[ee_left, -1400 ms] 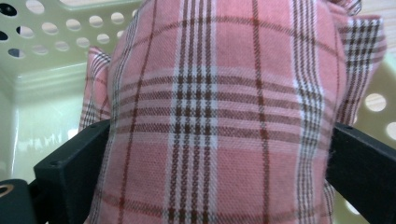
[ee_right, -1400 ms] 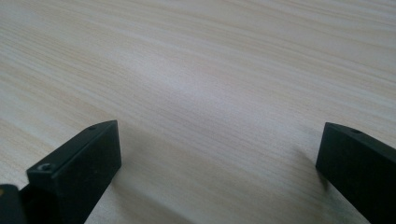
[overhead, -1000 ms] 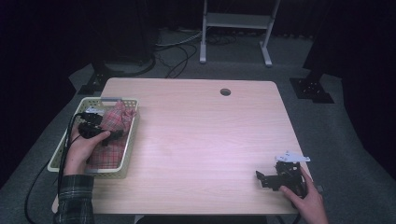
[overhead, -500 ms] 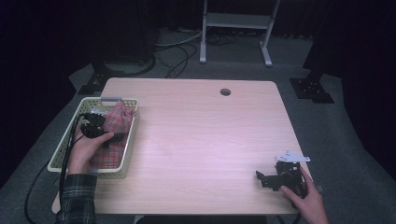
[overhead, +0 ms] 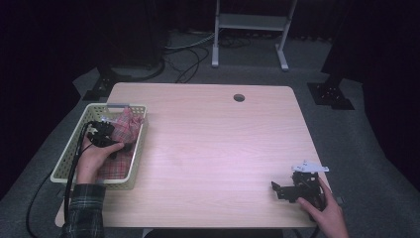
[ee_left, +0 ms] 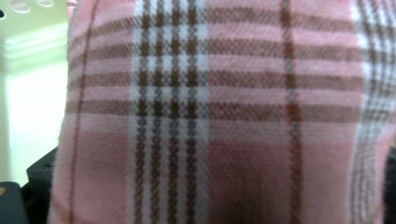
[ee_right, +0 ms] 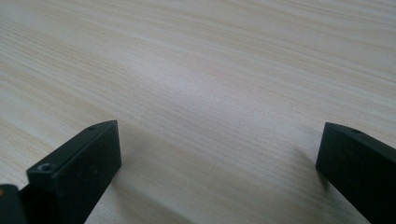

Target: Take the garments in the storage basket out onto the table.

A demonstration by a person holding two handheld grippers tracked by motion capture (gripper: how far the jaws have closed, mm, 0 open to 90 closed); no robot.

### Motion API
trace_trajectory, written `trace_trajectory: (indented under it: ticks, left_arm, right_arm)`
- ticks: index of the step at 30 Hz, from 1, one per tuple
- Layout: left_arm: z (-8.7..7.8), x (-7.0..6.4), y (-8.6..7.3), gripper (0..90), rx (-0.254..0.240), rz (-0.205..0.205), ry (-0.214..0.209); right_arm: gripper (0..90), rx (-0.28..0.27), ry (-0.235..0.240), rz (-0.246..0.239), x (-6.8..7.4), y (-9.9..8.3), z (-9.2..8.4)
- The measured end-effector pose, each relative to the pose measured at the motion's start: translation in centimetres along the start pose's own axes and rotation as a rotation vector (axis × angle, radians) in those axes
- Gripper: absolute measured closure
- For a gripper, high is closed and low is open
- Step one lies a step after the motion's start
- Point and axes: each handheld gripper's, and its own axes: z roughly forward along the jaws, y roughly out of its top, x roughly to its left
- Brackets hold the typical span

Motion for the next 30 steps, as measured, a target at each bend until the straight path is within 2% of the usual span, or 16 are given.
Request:
trace_trajectory:
  ticks: [4,8,19,30]
  left_arm:
    - [0.00,0.09,0.01,5.2,0.009,-0.002,-0.003]
    - [-0.03,0.08,-0.02,12.0,0.019,0.027,-0.001]
    - [-0.28,0.22,-0.03,25.1,0.022,0.042,0.015]
    - [-0.79,0.63,0.02,40.8,0.017,0.011,0.012]
  right_arm:
    - [0.0,0.000,0.000,0.000,0.00,0.00,0.00]
    - [0.0,0.000,0.000,0.000,0.00,0.00,0.00]
    - [0.0,0.000,0.000,0.000,0.00,0.00,0.00]
    - [0.0,0.000,0.000,0.001,0.00,0.00,0.00]
